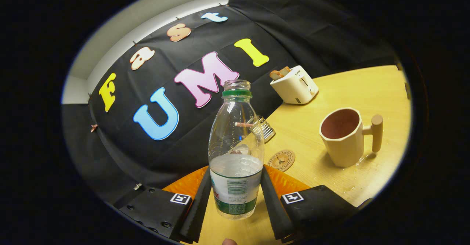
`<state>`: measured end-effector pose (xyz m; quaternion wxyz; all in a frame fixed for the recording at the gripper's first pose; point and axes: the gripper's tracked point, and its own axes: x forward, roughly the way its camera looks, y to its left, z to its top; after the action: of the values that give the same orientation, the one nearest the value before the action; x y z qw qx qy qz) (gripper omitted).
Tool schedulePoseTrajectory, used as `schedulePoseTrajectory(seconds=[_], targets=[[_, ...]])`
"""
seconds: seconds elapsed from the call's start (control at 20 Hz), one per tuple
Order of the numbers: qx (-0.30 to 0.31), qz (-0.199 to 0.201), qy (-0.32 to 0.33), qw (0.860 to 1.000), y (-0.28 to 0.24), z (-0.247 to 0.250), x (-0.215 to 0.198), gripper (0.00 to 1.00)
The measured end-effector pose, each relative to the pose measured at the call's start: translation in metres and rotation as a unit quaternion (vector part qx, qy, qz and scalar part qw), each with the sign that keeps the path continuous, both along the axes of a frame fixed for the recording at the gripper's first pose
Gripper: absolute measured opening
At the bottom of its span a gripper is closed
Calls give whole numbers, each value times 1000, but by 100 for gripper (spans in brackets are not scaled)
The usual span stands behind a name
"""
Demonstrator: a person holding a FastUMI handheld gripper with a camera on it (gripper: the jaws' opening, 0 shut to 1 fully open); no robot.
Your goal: Take the bottle from table, then pour the juice into the cup, finally place the bottle on the coaster
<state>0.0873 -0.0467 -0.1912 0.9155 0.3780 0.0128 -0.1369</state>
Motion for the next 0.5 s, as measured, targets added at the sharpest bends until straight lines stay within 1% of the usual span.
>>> schedulePoseTrajectory(seconds=[0.25,0.5], targets=[[105,-10,-1,994,-7,-18,-6,75],[198,-14,-14,980,-12,-25,-8,75]])
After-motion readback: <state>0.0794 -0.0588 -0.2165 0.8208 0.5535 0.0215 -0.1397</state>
